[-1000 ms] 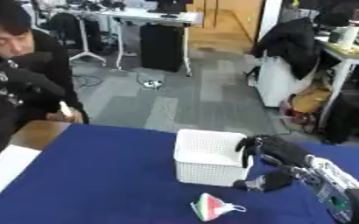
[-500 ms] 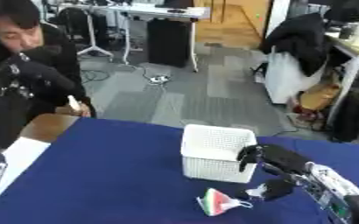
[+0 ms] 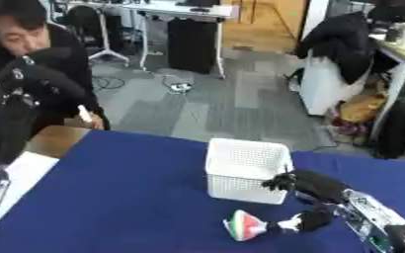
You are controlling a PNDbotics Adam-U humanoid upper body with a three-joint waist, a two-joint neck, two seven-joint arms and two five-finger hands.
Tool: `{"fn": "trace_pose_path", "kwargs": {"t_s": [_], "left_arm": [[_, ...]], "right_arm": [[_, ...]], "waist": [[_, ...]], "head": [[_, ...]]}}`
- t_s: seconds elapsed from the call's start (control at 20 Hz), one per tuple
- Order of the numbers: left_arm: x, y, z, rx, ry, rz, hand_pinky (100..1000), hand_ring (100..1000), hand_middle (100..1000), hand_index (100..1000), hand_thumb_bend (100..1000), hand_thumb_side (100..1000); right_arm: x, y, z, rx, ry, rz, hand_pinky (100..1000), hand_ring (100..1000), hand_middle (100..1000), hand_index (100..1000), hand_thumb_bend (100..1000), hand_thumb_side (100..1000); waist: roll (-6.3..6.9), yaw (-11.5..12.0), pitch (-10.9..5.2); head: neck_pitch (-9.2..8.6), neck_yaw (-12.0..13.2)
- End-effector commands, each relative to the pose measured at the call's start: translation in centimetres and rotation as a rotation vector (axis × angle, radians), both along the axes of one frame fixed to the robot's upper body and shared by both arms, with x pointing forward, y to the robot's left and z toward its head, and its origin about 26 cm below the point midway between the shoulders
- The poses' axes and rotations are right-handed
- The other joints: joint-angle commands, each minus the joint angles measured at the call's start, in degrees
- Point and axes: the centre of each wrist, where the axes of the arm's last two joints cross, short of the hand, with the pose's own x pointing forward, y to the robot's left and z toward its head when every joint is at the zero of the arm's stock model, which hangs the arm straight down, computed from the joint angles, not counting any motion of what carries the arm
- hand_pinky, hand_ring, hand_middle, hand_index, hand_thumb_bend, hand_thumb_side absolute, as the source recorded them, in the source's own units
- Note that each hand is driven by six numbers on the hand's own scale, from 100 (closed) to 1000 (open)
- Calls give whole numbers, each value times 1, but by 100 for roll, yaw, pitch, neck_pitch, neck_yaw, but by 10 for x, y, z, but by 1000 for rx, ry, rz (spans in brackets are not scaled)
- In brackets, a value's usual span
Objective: Pick up objects on the table and place them in the box.
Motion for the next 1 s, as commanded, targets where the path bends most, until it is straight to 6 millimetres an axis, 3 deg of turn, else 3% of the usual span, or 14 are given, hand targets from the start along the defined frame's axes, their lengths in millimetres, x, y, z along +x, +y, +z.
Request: {"fn": "trace_pose_path", "kwargs": {"t_s": [0.05,0.65,0.75,0.8,0.95,1.0], "left_arm": [[-2,-2,12,13,-35,-7,638,634,780,714,182,975],[-2,-4,13,9,-37,-12,638,634,780,715,183,975],[-2,-3,13,9,-36,-11,639,634,780,715,183,975],[-2,-3,13,9,-35,-11,639,634,779,715,183,975],[-2,-2,12,13,-33,-10,639,635,780,715,182,975],[-2,-2,12,12,-34,-10,639,635,780,715,182,974]], "right_arm": [[2,-3,3,-7,-1,-17,835,716,732,1000,660,1000],[3,4,-6,8,18,-4,831,713,732,1000,637,1000],[3,2,-1,27,-19,-6,832,714,728,758,633,1000],[2,2,3,36,-42,-7,825,709,728,737,631,1000],[1,5,9,70,-74,-11,814,701,731,859,629,1000],[1,6,11,76,-74,-10,811,700,731,861,627,1000]], "waist": [[33,8,-48],[33,32,-50],[33,28,-55],[33,24,-57],[37,9,-67],[38,10,-71]], "head": [[38,35],[74,78],[71,101],[67,115],[57,144],[60,149]]}}
